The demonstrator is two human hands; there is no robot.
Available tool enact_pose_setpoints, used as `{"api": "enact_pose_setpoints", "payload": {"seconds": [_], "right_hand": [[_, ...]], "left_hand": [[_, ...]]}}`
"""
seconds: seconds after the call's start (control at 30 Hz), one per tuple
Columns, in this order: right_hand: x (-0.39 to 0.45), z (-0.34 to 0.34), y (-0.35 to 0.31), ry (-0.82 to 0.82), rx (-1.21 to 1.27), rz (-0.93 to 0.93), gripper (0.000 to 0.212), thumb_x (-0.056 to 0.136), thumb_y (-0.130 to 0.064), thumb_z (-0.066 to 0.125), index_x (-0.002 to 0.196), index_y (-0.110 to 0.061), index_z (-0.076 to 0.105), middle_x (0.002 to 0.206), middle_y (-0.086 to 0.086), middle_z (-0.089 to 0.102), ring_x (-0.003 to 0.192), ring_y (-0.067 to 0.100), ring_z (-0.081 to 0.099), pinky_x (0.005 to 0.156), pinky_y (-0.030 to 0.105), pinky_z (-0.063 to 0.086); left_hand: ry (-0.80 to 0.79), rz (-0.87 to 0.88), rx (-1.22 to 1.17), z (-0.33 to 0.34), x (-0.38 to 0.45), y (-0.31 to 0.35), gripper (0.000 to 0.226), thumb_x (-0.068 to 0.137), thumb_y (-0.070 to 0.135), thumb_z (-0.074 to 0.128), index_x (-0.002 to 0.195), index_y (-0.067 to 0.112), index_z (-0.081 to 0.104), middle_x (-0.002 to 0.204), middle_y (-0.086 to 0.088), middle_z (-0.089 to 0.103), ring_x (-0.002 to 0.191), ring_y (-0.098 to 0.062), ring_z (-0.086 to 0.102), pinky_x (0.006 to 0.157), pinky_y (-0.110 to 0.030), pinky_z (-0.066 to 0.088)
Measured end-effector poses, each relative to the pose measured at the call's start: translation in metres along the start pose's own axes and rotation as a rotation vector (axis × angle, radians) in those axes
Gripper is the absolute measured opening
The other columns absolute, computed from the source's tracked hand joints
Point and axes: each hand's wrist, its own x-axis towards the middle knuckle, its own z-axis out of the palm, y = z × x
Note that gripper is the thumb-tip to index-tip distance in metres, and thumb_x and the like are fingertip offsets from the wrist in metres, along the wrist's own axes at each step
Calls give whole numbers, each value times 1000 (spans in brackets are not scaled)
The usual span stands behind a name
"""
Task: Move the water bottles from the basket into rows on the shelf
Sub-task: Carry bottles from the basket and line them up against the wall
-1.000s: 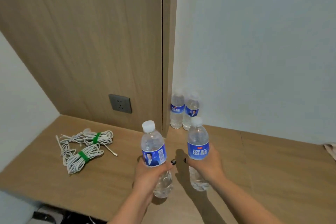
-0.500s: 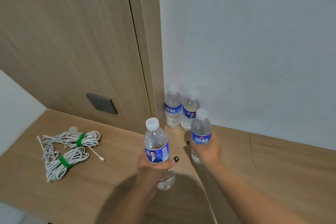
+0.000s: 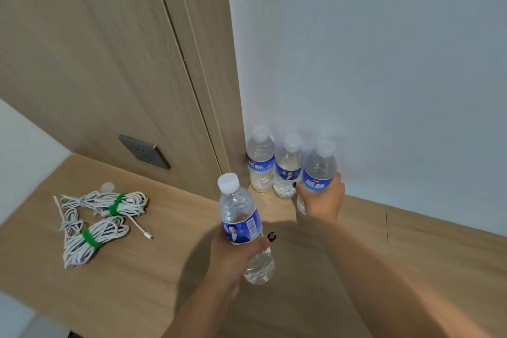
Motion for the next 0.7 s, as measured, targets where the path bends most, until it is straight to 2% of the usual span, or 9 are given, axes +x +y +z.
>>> {"api": "enact_pose_setpoints", "payload": {"seconds": [0.1, 0.23, 0.3, 0.5, 0.6, 0.63, 0.7], "right_hand": [[-5, 3, 7, 30, -2, 15, 62, 56, -26, 86, 106, -17, 52, 101, 9, 62, 92, 30, 62, 79, 42, 54], [-16, 1, 13, 102, 86, 68, 49, 65, -22, 83, 102, -24, 51, 97, 0, 61, 91, 25, 61, 75, 29, 42], [-17, 2, 13, 124, 114, 77, 50, 66, -20, 83, 106, -21, 54, 98, 0, 61, 91, 24, 61, 76, 27, 41], [2, 6, -2, 36, 53, 58, 59, 62, -10, 85, 111, -10, 53, 104, 9, 61, 88, 25, 59, 71, 27, 40], [9, -1, 0, -52, -29, 35, 67, 58, -10, 89, 114, -7, 51, 106, 10, 61, 93, 28, 62, 70, 25, 46], [9, -6, 0, -82, -73, 54, 74, 56, -13, 91, 118, -5, 50, 110, 11, 60, 99, 29, 61, 73, 25, 48], [3, -17, -4, -72, -141, 78, 95, 56, -21, 92, 134, -1, 41, 130, 17, 51, 121, 33, 50, 95, 36, 47]], "left_hand": [[16, -13, -20, -1, 1, -1, 56, 57, 11, 90, 107, 16, 66, 93, -5, 75, 89, -25, 72, 81, -42, 59], [22, -19, -34, 1, -1, -2, 69, 44, 25, 90, 107, 15, 66, 93, -6, 75, 89, -25, 72, 80, -41, 59], [15, -9, -42, 1, -2, -3, 69, 42, 27, 89, 106, 13, 66, 93, -7, 75, 89, -25, 72, 77, -39, 59], [1, -2, -32, -5, -3, -16, 71, 42, 30, 91, 107, 12, 66, 97, -12, 74, 90, -30, 71, 83, -47, 59], [9, -8, -61, -7, -5, -22, 67, 47, 22, 91, 108, 11, 66, 96, -11, 74, 90, -29, 71, 80, -42, 59], [7, -12, -71, -9, -6, -23, 61, 52, 16, 91, 107, 10, 66, 95, -12, 74, 90, -29, 71, 78, -40, 59], [7, -15, -79, -11, -8, -24, 51, 61, 6, 87, 107, 9, 66, 94, -11, 74, 89, -28, 71, 76, -38, 58]]}}
